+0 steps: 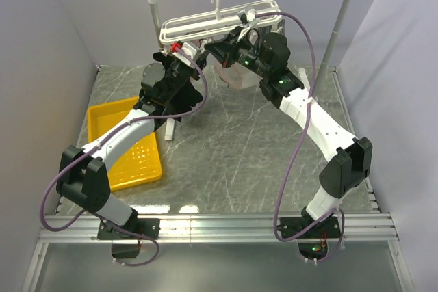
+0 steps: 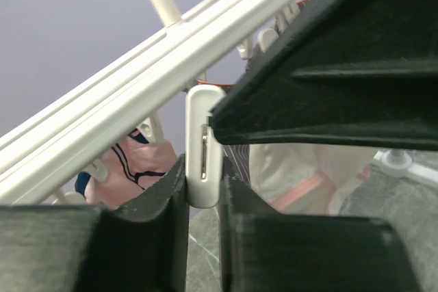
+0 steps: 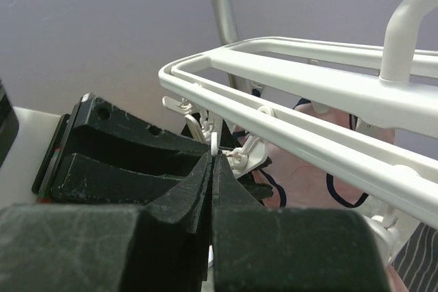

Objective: Clip the underwear to the hanger

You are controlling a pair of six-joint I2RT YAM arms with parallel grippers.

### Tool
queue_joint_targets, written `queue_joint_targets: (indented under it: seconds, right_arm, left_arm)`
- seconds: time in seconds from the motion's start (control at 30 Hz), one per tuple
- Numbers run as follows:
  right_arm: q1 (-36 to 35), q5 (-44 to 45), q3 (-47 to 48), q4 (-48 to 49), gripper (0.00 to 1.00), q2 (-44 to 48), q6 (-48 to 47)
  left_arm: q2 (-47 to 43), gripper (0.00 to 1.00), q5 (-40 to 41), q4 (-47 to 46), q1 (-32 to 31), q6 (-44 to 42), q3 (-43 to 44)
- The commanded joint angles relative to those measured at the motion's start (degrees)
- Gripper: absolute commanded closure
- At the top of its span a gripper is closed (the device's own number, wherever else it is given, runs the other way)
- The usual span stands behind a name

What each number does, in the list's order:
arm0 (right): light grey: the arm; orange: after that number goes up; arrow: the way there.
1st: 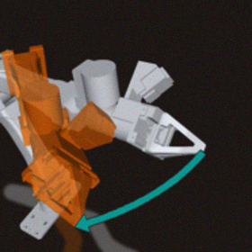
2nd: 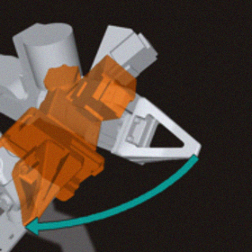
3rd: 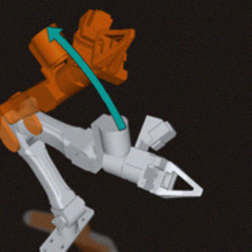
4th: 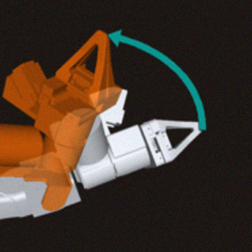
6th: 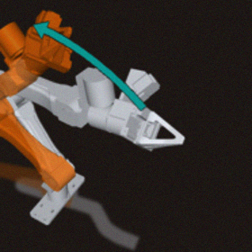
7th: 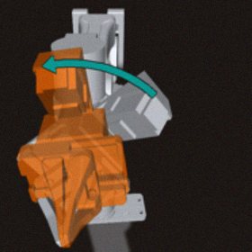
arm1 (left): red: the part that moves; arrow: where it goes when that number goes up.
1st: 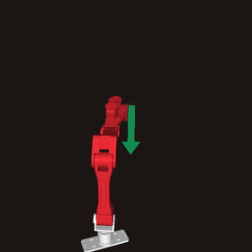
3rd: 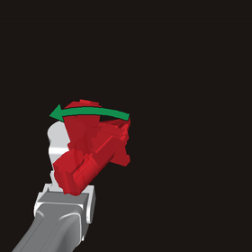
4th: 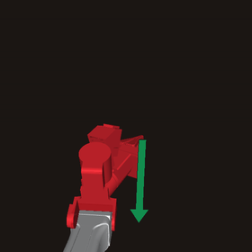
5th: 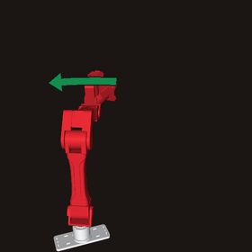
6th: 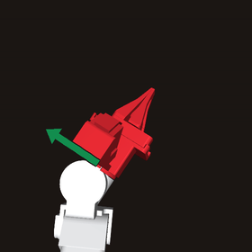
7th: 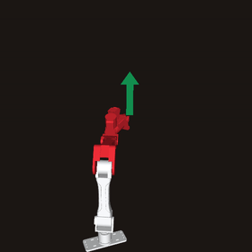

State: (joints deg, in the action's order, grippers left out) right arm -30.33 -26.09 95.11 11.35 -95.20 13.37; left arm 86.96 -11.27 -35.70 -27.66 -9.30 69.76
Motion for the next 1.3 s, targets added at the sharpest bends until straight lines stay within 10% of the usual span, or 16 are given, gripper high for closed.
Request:
queue_joint_targets:
  seconds: [0.0,0.07,0.2,0.33,0.8,1.27]
  right_arm:
    - [0.4,-1.0,-1.1,1.1,1.0,4.1,0.9]
    - [0.3,-0.5,-1.7,1.4,1.0,4.4,1.1]
    - [1.1,-0.2,-1.7,1.6,0.56,4.7,3.7]
    - [2.9,-0.5,-0.6,0.5,0.4,4.8,10.2]
    - [4.1,-3.6,-1.3,5.4,0.39,2.2,30.0]
    - [1.6,2.5,-2.2,4.6,0.41,1.2,26.9]
  left_arm:
    - [-0.6,0.88,-1.1,-1.2,0.1,0.9,2.8]
    - [-1.1,0.95,-1.7,-0.9,0.1,1.6,2.4]
    - [-2.0,1.0,-2.7,-0.9,0.1,2.7,1.4]
    - [-2.9,1.0,-3.7,-0.9,0.4,3.6,0.4]
    - [-2.6,1.0,-7.6,-0.1,1.1,7.4,2.3]
    - [-2.1,1.0,-9.5,-0.9,1.2,7.5,2.4]
